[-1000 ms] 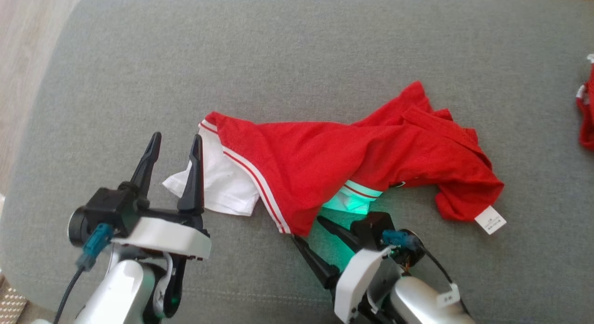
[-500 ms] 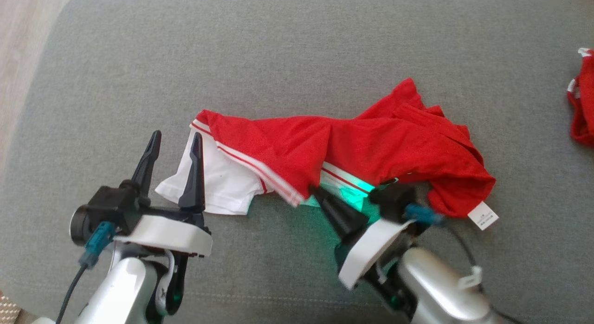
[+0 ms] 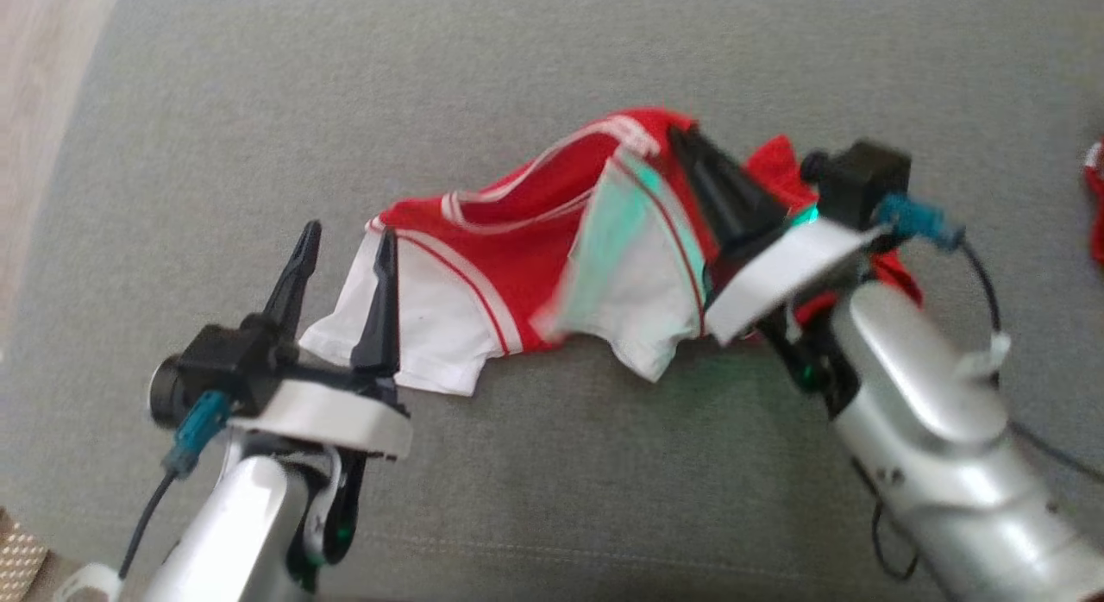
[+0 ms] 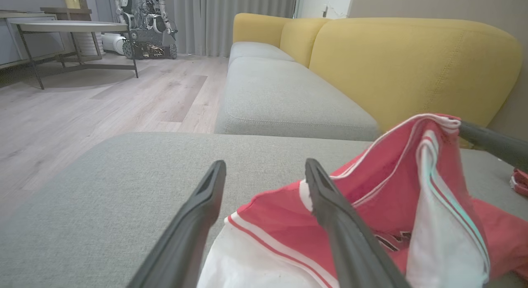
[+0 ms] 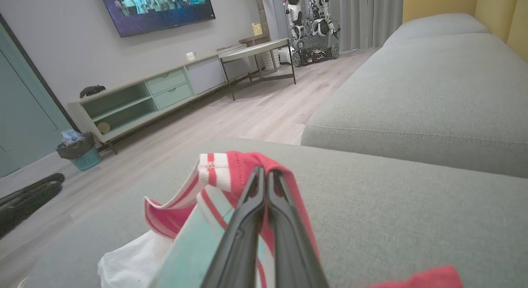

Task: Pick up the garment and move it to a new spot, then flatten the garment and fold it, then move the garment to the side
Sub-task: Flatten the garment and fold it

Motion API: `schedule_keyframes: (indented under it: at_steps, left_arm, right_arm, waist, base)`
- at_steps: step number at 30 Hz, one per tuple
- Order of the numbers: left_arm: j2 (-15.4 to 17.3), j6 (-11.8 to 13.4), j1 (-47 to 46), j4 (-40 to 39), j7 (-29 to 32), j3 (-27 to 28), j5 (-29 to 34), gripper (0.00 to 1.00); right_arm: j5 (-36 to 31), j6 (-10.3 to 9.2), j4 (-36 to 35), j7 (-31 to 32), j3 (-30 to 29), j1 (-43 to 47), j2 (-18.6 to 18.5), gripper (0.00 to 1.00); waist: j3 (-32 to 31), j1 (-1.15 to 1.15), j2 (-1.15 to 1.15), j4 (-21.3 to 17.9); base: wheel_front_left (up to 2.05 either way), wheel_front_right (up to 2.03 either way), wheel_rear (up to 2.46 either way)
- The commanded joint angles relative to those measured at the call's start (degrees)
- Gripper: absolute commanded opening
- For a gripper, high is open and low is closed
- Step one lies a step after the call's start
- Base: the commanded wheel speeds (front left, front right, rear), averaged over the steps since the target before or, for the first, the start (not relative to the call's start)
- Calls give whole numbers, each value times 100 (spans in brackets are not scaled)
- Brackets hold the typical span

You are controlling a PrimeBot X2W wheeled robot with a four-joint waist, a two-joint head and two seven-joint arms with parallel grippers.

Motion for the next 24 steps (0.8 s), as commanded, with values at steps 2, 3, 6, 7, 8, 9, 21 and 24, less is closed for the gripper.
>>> schedule_keyframes:
  at_steps: [2, 3, 6, 7, 8, 9, 21, 24]
  left_arm:
    - [-5, -54, -368, -119, -64, 141, 85, 100]
    - [-41, -77, -415, -97, -64, 120, 94, 100]
    - [-161, -145, -547, -33, -67, 62, 129, 100]
    - [-198, -162, -582, -21, -67, 55, 143, 100]
    - [-234, -180, -610, -12, -68, 54, 157, 100]
    - [-268, -202, -638, -3, -68, 53, 174, 100]
    - [-406, -354, -643, 155, -69, 245, 421, 100]
    - [-358, -335, -547, 190, -69, 332, 435, 100]
  right_arm:
    - [68, -4, 90, 28, 73, -426, 9, 0]
    - [99, -4, 260, 20, 85, -581, -27, 0]
    - [178, -4, 828, -51, 120, -1033, -153, 0]
    - [208, -4, 1035, -83, 136, -1175, -193, 0]
    - [241, -4, 1248, -130, 136, -1309, -233, 0]
    - [272, -4, 1477, -171, 124, -1434, -275, 0]
    - [716, -4, 2740, -1133, 284, -2052, -330, 100]
    - [597, -4, 2458, -1195, 74, -1879, -380, 100]
  waist:
    - [136, 0, 0, 170]
    - [175, 0, 0, 226]
    - [297, 0, 0, 396]
    - [335, 0, 0, 437]
    - [374, 0, 0, 476]
    - [413, 0, 0, 513]
    - [481, 0, 0, 331]
    - [349, 0, 0, 166]
  base:
    - [0, 0, 0]
    - [0, 0, 0]
    - [0, 0, 0]
    - [0, 0, 0]
    - [0, 0, 0]
    - [0, 0, 0]
    - [0, 0, 0]
    - [0, 0, 0]
